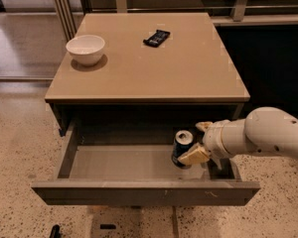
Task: Pick pepsi can from top drawer and place on counter
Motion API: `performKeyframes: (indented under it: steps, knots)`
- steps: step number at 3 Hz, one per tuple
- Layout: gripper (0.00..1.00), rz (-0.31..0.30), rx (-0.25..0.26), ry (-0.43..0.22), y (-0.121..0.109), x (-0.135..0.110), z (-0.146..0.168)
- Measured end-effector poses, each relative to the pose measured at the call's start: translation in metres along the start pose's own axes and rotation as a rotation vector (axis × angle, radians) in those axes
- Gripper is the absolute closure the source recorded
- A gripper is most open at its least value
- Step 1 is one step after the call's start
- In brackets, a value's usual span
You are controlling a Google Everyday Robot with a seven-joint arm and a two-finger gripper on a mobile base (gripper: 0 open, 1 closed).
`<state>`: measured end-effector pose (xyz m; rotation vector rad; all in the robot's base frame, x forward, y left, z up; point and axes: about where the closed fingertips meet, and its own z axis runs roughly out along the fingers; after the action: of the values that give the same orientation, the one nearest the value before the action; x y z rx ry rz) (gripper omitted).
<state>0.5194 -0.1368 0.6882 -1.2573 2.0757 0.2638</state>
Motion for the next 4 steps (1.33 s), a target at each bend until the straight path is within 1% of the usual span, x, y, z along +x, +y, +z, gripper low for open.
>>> performKeyframes:
  steps: [1,3,4]
  knots:
    - [0.37,0.006,-0.017,-0.01,0.0019,-0.0015,0.0188]
    - [0.84,0.007,-0.021,-0.01,0.0026,-0.0017,0.0209]
    - [1.0,0.007,-0.021,-0.01,0.0026,-0.0017,0.0209]
